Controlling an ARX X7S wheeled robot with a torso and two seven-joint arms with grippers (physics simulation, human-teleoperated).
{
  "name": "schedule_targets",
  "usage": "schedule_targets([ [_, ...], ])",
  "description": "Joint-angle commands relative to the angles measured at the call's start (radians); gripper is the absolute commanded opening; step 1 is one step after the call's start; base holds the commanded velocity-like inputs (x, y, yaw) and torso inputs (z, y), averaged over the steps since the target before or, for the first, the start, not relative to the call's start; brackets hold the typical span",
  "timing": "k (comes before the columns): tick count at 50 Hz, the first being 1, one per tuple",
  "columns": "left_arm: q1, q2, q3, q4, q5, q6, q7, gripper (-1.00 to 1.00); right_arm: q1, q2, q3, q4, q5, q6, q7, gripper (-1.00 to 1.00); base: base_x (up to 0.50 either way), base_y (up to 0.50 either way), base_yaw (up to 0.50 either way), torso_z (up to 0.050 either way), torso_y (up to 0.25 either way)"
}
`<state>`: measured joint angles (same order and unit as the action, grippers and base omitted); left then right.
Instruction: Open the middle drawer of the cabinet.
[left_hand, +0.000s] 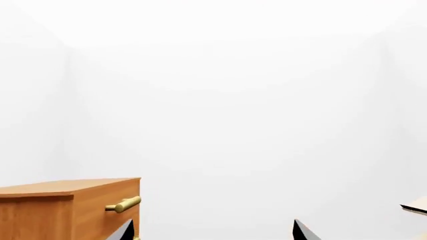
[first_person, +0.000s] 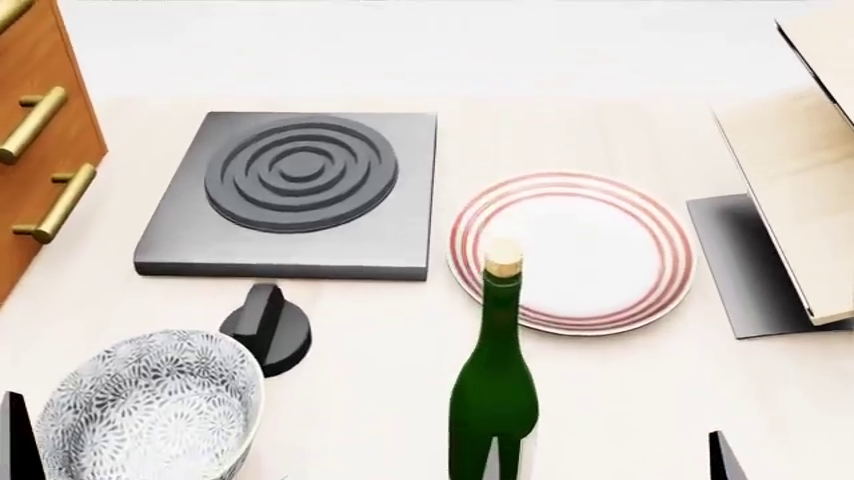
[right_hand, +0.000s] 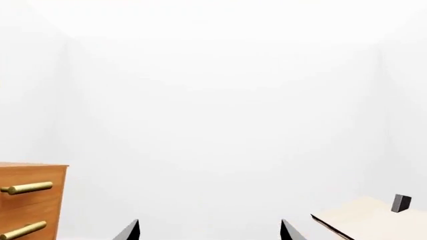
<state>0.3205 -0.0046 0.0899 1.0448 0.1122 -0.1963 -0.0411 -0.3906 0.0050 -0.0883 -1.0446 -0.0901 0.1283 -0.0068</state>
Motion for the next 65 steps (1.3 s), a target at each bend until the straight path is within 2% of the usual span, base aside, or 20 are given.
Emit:
schedule_targets([
  [1, -0.001, 0.001, 0.004, 0.002, 0.005, -0.005, -0.001, 1.0, -0.002, -0.002, -0.005, -0.002, -0.009, -0.001, -0.003, 1.0, 0.5, 0.0, 0.0, 0.0, 0.0],
  [33, -0.006, 0.001, 0.012, 0.002, 0.017, -0.015, -0.004, 1.0, -0.003, -0.002, -0.001, -0.002, -0.006, -0.004, -0.009, 1.0, 0.5, 0.0, 0.0, 0.0, 0.0],
  [35, -0.005, 0.001, 0.01, 0.002, 0.013, -0.012, -0.005, 1.0, -0.012, -0.001, -0.002, -0.002, 0.01, -0.046, -0.009, 1.0, 0.49, 0.0, 0.0, 0.0, 0.0],
  [49, -0.007, 0.0, 0.012, 0.002, 0.016, -0.02, -0.004, 1.0, -0.009, 0.0, 0.008, -0.002, 0.021, -0.023, -0.019, 1.0, 0.0, 0.0, 0.0, 0.0, 0.0],
  [65, -0.008, 0.001, 0.018, 0.002, 0.016, -0.021, -0.004, 1.0, -0.021, -0.001, 0.001, -0.002, 0.017, -0.03, -0.022, 1.0, 0.0, 0.49, 0.0, 0.0, 0.0],
])
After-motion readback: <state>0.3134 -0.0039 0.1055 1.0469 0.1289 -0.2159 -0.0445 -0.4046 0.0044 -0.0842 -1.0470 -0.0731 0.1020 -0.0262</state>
